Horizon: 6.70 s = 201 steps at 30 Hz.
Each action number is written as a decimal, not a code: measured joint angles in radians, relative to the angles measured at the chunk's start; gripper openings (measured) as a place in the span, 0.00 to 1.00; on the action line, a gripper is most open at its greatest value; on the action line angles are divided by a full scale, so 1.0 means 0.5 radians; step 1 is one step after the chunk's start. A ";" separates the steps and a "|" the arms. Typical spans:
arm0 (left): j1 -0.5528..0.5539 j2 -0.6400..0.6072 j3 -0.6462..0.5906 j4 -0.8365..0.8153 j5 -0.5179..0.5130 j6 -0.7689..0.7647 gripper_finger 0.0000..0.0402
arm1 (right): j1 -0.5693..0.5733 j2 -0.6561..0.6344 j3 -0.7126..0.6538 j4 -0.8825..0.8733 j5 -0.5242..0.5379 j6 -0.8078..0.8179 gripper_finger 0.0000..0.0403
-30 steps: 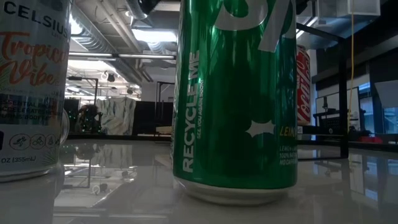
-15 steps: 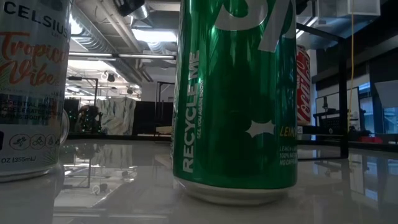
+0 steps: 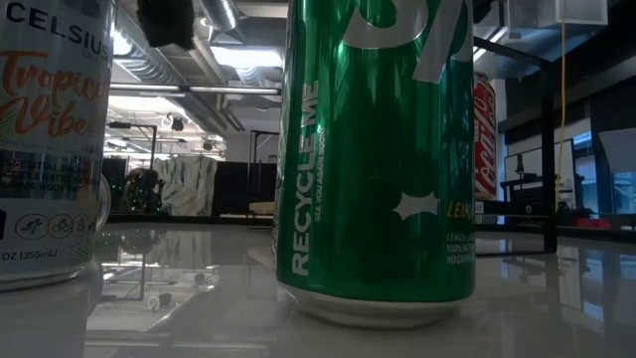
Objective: Place canned beverage on shelf
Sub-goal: Put the left green soda can on the shelf
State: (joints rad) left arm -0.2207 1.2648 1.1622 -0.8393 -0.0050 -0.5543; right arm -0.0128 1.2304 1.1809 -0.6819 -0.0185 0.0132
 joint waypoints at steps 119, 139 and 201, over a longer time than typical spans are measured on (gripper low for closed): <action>-0.424 0.014 -0.793 0.020 0.047 -0.564 0.98 | -0.001 0.001 0.000 0.000 0.000 0.000 0.94; -0.424 0.014 -1.048 0.318 0.030 -0.563 0.98 | -0.001 0.001 0.000 0.000 0.000 0.000 0.94; -0.148 0.015 -0.866 0.143 0.025 -0.547 0.72 | -0.001 0.002 -0.001 0.115 0.000 0.000 0.94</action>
State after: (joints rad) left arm -0.2945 1.2724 0.7294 -0.7677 0.0073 -0.8280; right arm -0.0132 1.2312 1.1805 -0.6244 -0.0186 0.0134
